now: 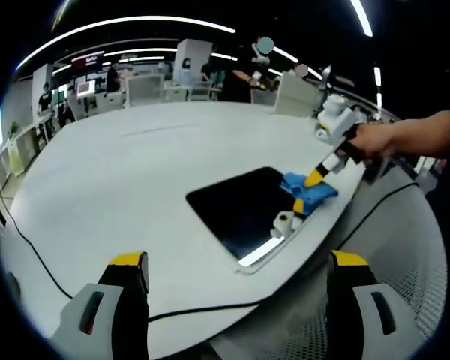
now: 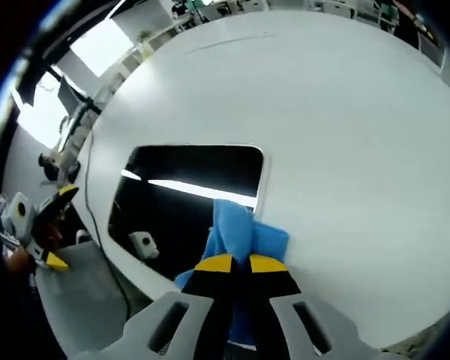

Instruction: Wipe the mirror surface with the cleaning cloth until all visible marks leave the cleaned area.

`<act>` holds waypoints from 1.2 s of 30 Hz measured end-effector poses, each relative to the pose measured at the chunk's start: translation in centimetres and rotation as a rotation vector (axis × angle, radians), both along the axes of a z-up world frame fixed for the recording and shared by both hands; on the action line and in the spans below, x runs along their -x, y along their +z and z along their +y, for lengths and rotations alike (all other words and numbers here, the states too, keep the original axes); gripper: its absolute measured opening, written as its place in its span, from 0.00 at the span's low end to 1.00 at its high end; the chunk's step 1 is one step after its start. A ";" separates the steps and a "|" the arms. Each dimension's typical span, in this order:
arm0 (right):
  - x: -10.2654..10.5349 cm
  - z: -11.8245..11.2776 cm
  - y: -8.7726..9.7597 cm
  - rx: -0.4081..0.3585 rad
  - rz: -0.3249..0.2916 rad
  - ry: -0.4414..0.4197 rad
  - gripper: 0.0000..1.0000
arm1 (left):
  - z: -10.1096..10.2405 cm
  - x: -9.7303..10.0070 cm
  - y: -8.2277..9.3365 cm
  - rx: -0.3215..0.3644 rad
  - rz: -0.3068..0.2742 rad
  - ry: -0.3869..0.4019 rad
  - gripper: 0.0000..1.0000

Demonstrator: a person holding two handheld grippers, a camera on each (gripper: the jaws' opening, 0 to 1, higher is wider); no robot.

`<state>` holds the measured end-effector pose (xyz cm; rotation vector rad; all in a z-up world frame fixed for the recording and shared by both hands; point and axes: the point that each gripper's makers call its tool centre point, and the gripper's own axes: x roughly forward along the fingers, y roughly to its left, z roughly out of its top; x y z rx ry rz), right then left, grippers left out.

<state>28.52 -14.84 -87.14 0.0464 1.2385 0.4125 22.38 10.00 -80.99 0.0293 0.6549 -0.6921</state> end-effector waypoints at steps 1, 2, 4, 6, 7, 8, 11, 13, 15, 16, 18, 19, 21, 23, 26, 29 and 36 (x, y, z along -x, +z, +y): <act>-0.4 0.0 0.0 0.006 -0.002 0.005 0.01 | 0.0 0.0 0.0 -0.002 0.000 0.003 1.00; -0.6 0.0 0.0 0.009 -0.003 0.007 0.00 | 0.1 0.0 0.0 -0.003 0.000 0.005 1.00; -1.1 0.0 0.0 0.019 -0.003 0.015 0.00 | 0.1 0.0 0.0 -0.005 0.000 0.008 1.00; -1.5 0.0 0.0 0.030 -0.003 0.024 0.00 | 0.2 0.0 -0.2 -0.013 0.008 0.007 1.00; -1.6 0.1 0.0 0.035 -0.003 0.028 0.00 | 0.2 0.0 -0.3 -0.017 0.011 0.004 1.00; -2.0 0.1 -0.1 0.044 -0.004 0.034 0.00 | 0.1 0.0 -0.3 -0.018 0.010 0.000 1.00; -2.6 0.1 -0.1 0.065 -0.006 0.050 0.00 | 0.0 0.1 -0.3 -0.024 0.011 -0.009 1.00; -2.9 0.1 -0.1 0.075 -0.004 0.056 0.00 | 0.1 0.0 -0.3 -0.021 0.012 -0.007 1.00; -3.4 0.1 -0.1 0.082 -0.006 0.060 0.00 | 0.1 0.0 -0.3 -0.019 0.014 -0.004 1.00; -3.5 0.1 -0.1 0.085 -0.005 0.062 0.00 | 0.1 0.0 -0.3 -0.019 0.012 -0.004 1.00; -4.0 0.1 -0.1 0.094 -0.008 0.067 0.00 | 0.1 -0.1 -0.3 -0.017 0.009 -0.003 1.00; -4.3 0.1 -0.1 0.098 -0.009 0.069 0.00 | 0.1 -0.1 -0.3 -0.015 0.011 -0.001 1.00; -5.0 0.1 -0.2 0.103 -0.009 0.070 0.00 | 0.1 -0.1 -0.3 -0.010 0.012 0.002 1.00; -5.4 0.1 -0.2 0.110 -0.010 0.072 0.00 | 0.1 -0.1 -0.3 -0.008 0.012 0.004 1.00; -6.0 0.2 -0.1 0.116 -0.009 0.072 0.01 | 0.1 -0.1 -0.3 -0.005 0.014 0.006 1.00; -6.8 0.1 -0.2 0.118 -0.005 0.068 0.01 | 0.1 -0.1 -0.3 -0.004 0.016 0.006 1.00; -8.0 0.5 0.1 0.153 -0.015 0.091 0.01 | 0.2 -0.1 -0.4 -0.004 0.018 0.011 1.00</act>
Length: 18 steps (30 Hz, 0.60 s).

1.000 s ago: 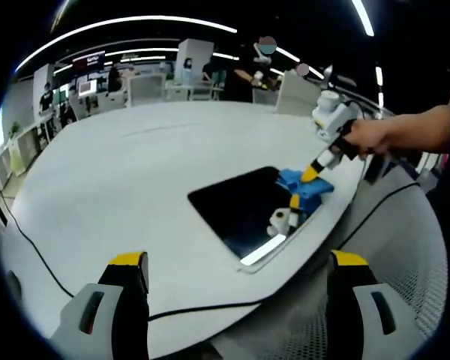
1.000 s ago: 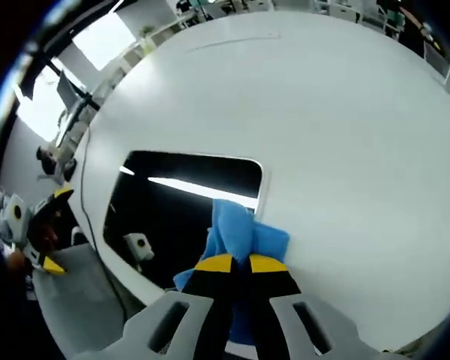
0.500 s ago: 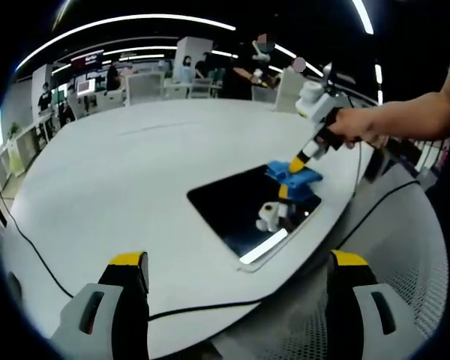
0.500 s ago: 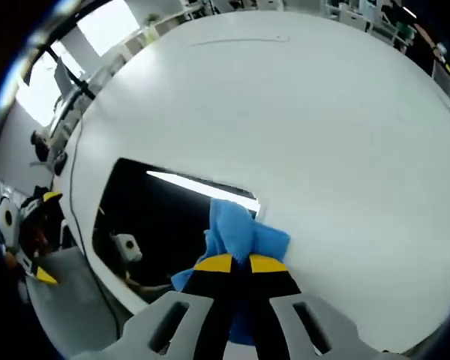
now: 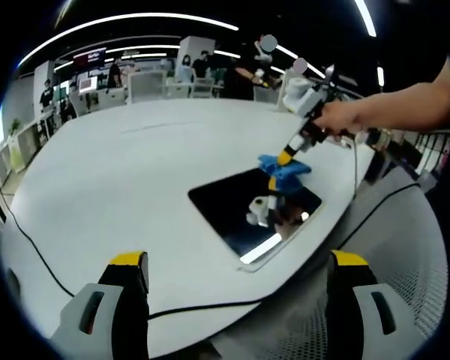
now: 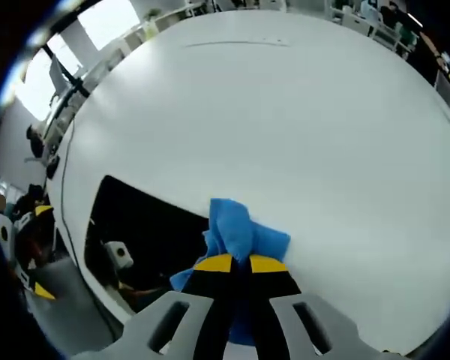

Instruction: Wipe the mirror surface with the cleaning cloth until all visible marks leave the cleaned area.

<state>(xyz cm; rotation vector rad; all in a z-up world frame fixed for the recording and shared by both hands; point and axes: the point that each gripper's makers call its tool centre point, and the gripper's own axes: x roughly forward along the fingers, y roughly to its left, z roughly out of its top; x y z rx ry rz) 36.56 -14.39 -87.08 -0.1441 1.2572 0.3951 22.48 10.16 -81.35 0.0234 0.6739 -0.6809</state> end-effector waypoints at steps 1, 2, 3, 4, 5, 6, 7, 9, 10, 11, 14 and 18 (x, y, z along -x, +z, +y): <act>-0.2 0.0 0.0 0.002 -0.001 -0.001 0.01 | 0.0 0.0 0.0 0.000 0.000 0.001 1.00; -0.4 0.0 -0.1 0.002 -0.001 -0.003 0.01 | 0.0 0.0 0.0 0.001 -0.001 0.002 1.00; -0.5 0.0 -0.1 0.001 0.000 -0.005 0.01 | 0.0 0.0 0.1 0.002 -0.003 0.004 1.00; -0.6 0.0 -0.1 0.001 -0.002 -0.005 0.01 | 0.1 0.0 0.1 0.003 -0.003 0.005 1.00; -0.8 0.1 -0.1 0.001 -0.012 0.003 0.01 | 0.1 0.0 0.1 0.004 -0.002 0.006 1.00; -0.9 0.2 -0.1 0.003 -0.023 0.008 0.01 | 0.1 0.0 0.0 0.003 -0.001 0.007 1.00; -0.9 0.2 -0.1 0.005 -0.024 0.010 0.01 | 0.1 0.0 0.1 0.003 -0.002 0.006 1.00; -0.8 0.3 0.0 0.019 -0.026 0.020 0.01 | 0.1 0.0 0.1 0.002 -0.002 0.007 1.00; -0.9 0.2 0.0 0.020 -0.026 0.021 0.01 | 0.2 0.0 0.0 0.003 -0.001 0.009 1.00; -0.9 0.2 0.0 0.018 -0.025 0.020 0.01 | 0.2 0.0 0.0 0.004 -0.001 0.010 1.00; -0.8 0.2 0.1 0.010 -0.021 0.014 0.01 | 0.2 0.1 0.0 0.004 0.002 0.010 1.00; -0.6 0.3 0.2 0.022 -0.021 0.026 0.01 | 0.1 0.1 0.0 0.002 0.004 0.006 1.00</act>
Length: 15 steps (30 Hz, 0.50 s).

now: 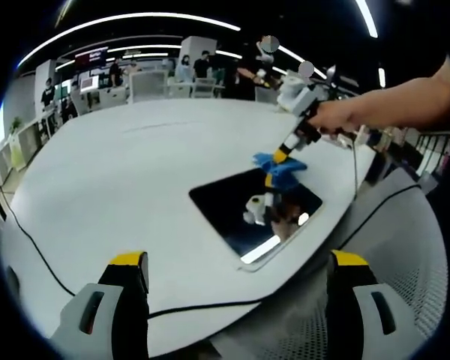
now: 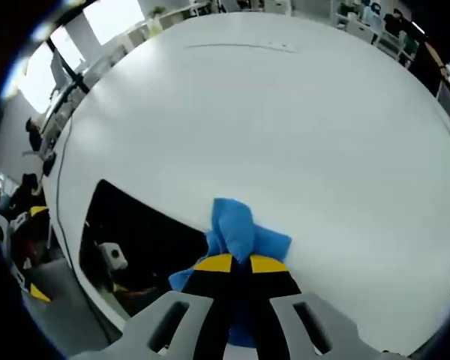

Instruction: Wipe the mirror surface with the cleaning cloth until all visible marks leave the cleaned area.

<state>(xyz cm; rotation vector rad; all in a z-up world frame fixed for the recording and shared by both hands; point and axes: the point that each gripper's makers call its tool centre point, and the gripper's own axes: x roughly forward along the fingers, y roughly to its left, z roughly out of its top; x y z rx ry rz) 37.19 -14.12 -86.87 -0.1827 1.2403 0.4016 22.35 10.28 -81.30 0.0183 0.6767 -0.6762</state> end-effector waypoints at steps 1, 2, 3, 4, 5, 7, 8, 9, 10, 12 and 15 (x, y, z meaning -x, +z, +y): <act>0.0 0.0 0.0 0.002 0.004 -0.002 0.01 | 0.0 0.0 0.0 0.000 0.001 0.001 1.00; -0.1 0.0 -0.1 0.003 0.008 -0.007 0.01 | 0.0 0.0 0.0 0.000 0.001 0.002 1.00; -0.2 0.0 -0.1 0.006 0.012 -0.006 0.01 | 0.0 0.0 0.0 -0.001 0.001 0.003 1.00; -0.3 0.0 -0.3 0.012 0.018 0.000 0.01 | 0.0 0.1 0.0 -0.001 0.002 0.004 1.00; -0.4 0.0 -0.3 0.014 0.020 0.002 0.01 | 0.1 0.1 0.0 0.000 0.002 0.006 1.00; -0.3 -0.1 -0.3 0.008 0.013 0.001 0.01 | 0.2 0.0 0.0 0.002 0.000 0.015 1.00; -0.3 -0.1 -0.3 -0.002 -0.002 0.003 0.01 | 0.3 0.0 -0.1 0.002 0.000 0.018 1.00; -0.3 -0.2 -0.3 -0.013 -0.012 -0.003 0.01 | 0.2 0.0 -0.1 0.002 0.000 0.019 1.00; -0.3 -0.2 -0.3 -0.025 -0.024 -0.010 0.01 | 0.2 0.0 0.0 0.002 -0.001 0.019 1.00; 0.1 -0.2 0.0 -0.066 -0.038 -0.042 0.01 | 0.1 0.0 -0.1 0.000 0.000 0.016 1.00; 0.8 -0.5 0.9 -0.080 -0.073 -0.036 0.01 | 0.0 0.0 -0.1 -0.002 0.003 0.010 1.00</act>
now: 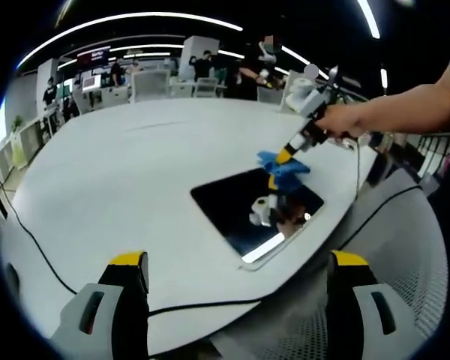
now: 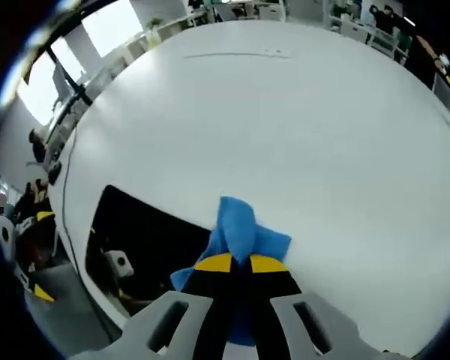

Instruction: Wipe the mirror surface with the cleaning cloth until all visible marks leave the cleaned area.

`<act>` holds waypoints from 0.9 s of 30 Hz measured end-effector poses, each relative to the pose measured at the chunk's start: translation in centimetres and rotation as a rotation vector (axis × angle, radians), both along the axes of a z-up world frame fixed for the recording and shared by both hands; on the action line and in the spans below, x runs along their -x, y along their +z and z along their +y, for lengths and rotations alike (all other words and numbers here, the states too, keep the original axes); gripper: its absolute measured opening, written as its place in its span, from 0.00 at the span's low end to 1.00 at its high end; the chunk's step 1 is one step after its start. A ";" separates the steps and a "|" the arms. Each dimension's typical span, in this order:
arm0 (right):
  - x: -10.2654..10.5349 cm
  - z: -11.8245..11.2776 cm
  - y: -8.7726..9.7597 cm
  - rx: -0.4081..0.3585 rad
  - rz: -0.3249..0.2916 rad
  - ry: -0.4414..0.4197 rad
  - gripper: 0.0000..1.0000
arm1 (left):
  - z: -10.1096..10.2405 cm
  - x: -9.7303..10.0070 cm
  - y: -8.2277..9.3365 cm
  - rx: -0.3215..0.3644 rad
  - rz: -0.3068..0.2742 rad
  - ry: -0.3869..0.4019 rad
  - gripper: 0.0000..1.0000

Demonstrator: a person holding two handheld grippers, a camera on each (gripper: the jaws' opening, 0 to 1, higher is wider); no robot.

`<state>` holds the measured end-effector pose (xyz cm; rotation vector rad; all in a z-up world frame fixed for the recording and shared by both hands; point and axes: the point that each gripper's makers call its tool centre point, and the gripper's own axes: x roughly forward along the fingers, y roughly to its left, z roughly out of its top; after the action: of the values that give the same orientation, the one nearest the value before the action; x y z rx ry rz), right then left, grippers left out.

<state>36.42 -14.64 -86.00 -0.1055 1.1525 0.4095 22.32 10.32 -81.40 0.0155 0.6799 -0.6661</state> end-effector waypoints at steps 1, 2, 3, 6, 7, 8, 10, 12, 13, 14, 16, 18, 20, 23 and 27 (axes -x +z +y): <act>-0.3 -0.1 0.1 0.000 -0.005 0.001 0.01 | 0.0 0.0 0.0 0.000 0.001 -0.001 1.00; -0.3 -0.2 0.4 -0.006 -0.011 0.002 0.01 | -0.1 0.0 0.0 -0.001 0.003 -0.004 1.00; -0.2 -0.2 0.7 -0.017 -0.015 -0.001 0.01 | -0.1 0.0 0.0 -0.001 0.003 -0.006 1.00; 0.0 -0.2 1.7 -0.049 -0.030 -0.014 0.01 | -0.1 0.0 -0.1 0.002 0.006 -0.007 1.00; 0.0 -0.2 2.0 -0.052 -0.035 -0.012 0.01 | -0.1 0.0 -0.1 0.001 0.008 -0.008 1.00; 0.1 -0.3 2.2 -0.054 -0.038 -0.012 0.01 | -0.1 0.0 -0.1 0.001 0.010 -0.008 1.00; 0.2 -0.5 2.6 -0.056 -0.049 -0.007 0.01 | -0.1 0.0 -0.1 -0.001 0.010 -0.010 1.00; 0.4 -1.2 2.6 -0.040 -0.050 0.005 0.01 | -0.1 0.0 -0.1 -0.002 0.009 -0.014 1.00; 0.6 -1.5 2.6 -0.037 -0.051 0.009 0.02 | -0.1 0.0 -0.1 -0.001 0.008 -0.015 1.00; 0.7 -2.0 2.7 -0.035 -0.048 0.013 0.02 | -0.1 0.1 -0.1 -0.002 0.009 -0.015 1.00; 1.1 -3.3 2.5 -0.013 -0.040 0.022 0.02 | -0.1 0.1 -0.2 -0.002 0.011 -0.016 1.00; 1.6 -4.2 2.6 -0.023 -0.024 0.013 0.02 | -0.1 0.1 -0.2 -0.003 0.012 -0.016 1.00; 1.6 -6.0 2.5 -0.011 -0.024 -0.008 0.02 | -0.1 0.1 -0.2 -0.005 0.012 -0.017 1.00; 1.8 -7.9 2.3 -0.015 -0.013 -0.036 0.02 | -0.1 0.1 -0.2 -0.003 0.012 -0.017 1.00; 1.8 -9.2 1.1 -0.023 -0.005 -0.046 0.02 | -0.2 0.1 -0.1 -0.006 0.005 -0.028 1.00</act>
<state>34.61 -23.82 -84.88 -0.0598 1.1430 0.3816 22.18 10.09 -81.49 0.0295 0.6877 -0.6914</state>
